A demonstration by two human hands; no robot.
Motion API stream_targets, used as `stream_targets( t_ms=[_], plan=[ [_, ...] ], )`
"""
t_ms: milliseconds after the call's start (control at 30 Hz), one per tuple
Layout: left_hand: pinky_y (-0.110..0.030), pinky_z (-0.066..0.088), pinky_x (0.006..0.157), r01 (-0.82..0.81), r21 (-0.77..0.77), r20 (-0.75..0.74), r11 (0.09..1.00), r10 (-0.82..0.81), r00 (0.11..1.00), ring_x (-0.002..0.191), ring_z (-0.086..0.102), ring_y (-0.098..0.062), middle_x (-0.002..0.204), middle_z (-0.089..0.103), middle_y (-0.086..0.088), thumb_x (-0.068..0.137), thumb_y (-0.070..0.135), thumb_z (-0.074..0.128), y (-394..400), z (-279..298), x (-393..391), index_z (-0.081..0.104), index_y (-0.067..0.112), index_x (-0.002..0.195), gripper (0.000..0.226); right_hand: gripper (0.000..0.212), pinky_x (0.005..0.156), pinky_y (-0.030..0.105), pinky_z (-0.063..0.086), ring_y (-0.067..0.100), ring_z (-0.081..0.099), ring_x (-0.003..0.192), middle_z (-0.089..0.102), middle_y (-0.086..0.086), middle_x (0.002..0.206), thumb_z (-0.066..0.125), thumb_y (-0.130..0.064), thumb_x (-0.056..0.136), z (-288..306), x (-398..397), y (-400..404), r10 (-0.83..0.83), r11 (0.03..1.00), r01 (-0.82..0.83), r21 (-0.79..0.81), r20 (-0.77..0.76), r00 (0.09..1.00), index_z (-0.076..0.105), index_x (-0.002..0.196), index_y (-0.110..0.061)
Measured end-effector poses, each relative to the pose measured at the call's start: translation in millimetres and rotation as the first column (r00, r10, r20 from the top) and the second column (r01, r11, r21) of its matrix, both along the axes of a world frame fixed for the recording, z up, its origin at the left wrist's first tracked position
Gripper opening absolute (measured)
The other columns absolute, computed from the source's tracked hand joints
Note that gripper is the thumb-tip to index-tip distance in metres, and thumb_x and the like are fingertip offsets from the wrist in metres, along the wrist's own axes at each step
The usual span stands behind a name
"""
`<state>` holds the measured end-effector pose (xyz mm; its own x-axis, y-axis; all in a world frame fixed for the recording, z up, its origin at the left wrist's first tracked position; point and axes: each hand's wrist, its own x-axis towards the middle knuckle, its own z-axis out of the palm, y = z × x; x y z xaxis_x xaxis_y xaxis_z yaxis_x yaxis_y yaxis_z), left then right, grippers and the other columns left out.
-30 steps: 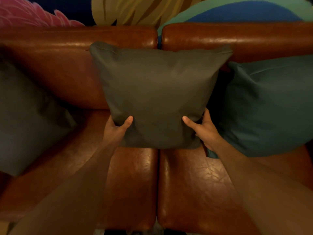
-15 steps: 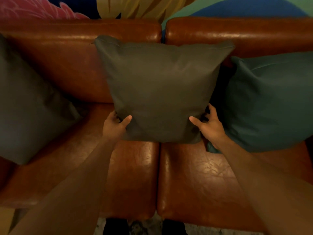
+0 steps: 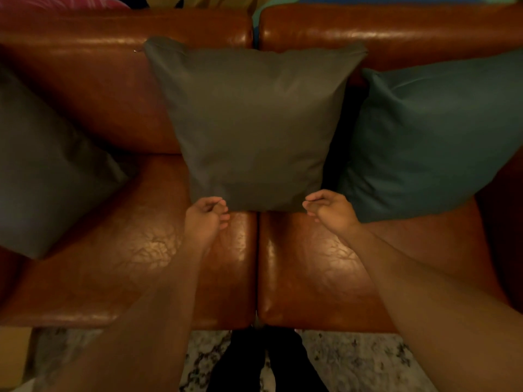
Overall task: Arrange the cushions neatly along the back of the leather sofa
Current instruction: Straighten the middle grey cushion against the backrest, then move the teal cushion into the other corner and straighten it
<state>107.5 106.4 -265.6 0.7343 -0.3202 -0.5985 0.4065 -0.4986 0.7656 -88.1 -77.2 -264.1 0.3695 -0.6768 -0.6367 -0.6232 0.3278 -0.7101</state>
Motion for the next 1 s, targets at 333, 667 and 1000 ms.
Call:
stream_targets(
  t_ms=[333, 667, 1000],
  plan=[
    [-0.017, 0.053, 0.053, 0.217, -0.031, -0.042, 0.976, -0.218, 0.975, 0.055, 0.063, -0.003, 0.082, 0.066, -0.002, 0.102, 0.009, 0.058, -40, -3, -48, 0.060, 0.022, 0.088, 0.020, 0.016, 0.081, 0.032, 0.051, 0.025, 0.070, 0.089, 0.075, 0.022, 0.106, 0.074, -0.018, 0.088, 10, -28, 3, -0.086, 0.996, 0.085, 0.011, 0.013, 0.996, 0.073, 0.100, -0.008],
    [-0.031, 0.056, 0.069, 0.345, -0.057, -0.056, 0.937, -0.348, 0.936, 0.082, 0.068, -0.017, 0.107, 0.071, -0.013, 0.100, 0.015, 0.064, -139, 0, -152, 0.063, 0.020, 0.106, 0.007, 0.008, 0.081, 0.032, 0.054, 0.028, 0.074, 0.096, 0.077, 0.010, 0.097, 0.079, -0.024, 0.082, 8, -140, -78, -0.208, 0.978, 0.208, -0.024, 0.008, 0.978, 0.071, 0.084, -0.024],
    [-0.055, 0.054, 0.105, 0.294, -0.065, 0.008, 0.954, -0.294, 0.956, 0.126, 0.055, -0.018, 0.148, 0.047, 0.000, 0.070, 0.054, 0.087, -237, -4, -213, 0.018, 0.043, 0.160, 0.114, 0.033, 0.087, 0.033, 0.053, 0.015, 0.067, 0.082, 0.074, 0.003, 0.084, 0.087, -0.045, 0.069, 11, -229, -204, -0.225, 0.947, 0.176, -0.269, -0.164, 0.960, 0.071, 0.080, -0.019]
  ],
)
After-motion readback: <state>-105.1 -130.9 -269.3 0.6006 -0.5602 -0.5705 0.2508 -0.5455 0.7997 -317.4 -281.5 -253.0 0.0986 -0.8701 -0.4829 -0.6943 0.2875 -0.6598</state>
